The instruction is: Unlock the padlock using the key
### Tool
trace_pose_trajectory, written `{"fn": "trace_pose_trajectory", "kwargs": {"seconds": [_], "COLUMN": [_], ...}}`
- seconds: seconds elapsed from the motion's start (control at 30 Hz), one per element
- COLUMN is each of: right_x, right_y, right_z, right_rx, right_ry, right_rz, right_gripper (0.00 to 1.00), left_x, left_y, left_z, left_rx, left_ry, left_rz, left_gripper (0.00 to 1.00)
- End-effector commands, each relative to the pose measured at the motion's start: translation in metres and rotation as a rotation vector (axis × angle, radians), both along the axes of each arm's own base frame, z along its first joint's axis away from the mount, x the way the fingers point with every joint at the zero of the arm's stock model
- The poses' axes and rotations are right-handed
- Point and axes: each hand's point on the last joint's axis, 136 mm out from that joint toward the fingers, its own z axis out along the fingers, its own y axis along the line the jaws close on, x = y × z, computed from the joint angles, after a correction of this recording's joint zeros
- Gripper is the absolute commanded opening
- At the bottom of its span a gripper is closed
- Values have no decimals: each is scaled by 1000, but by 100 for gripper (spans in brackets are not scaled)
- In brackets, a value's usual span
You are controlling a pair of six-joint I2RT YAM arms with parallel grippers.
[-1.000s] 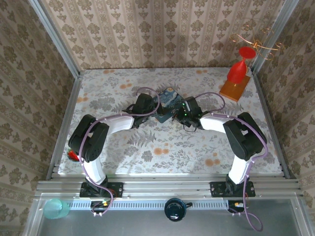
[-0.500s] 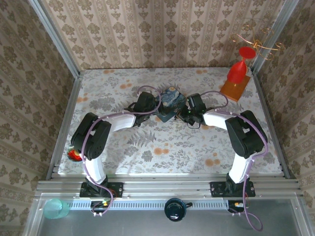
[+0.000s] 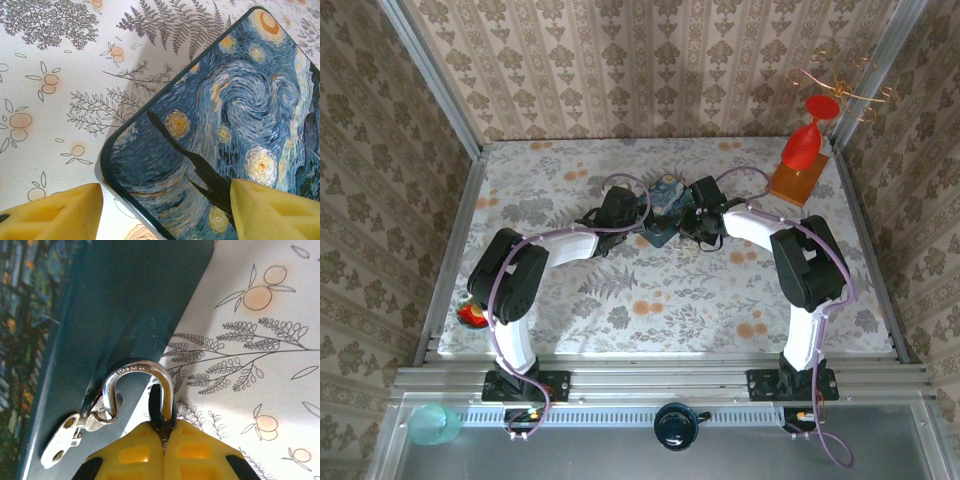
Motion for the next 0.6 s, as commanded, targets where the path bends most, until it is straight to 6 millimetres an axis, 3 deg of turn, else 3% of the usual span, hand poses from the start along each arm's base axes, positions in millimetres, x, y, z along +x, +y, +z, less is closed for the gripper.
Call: {"fn": "trace_pose_trajectory", "kwargs": {"seconds": [0.0,0.13,0.3,0.4,0.57], "right_x": [-30,-27,-12,-7,-4], "right_y": [-36,-34,-10,-7,-7], "right_z": [-32,-31,-11,2,7], "right_rx": [-166,-58,232,285,362], "right_ry": [153,123,75,55,51], "right_rz": [4,-47,-99,-118,-165], "right_gripper": [1,0,0,0,0], "left_x": [-29,-29,-30,-32,-33], "left_y": [42,40,39,39,37], "left_z": [-69,-69,-70,-71,-73], "left_rx": [228,223,226,224,218], "left_ry": [182,181,180,182,184], "left_rz": [31,29,23,24,19], "left_gripper": [67,67,67,67,67]}}
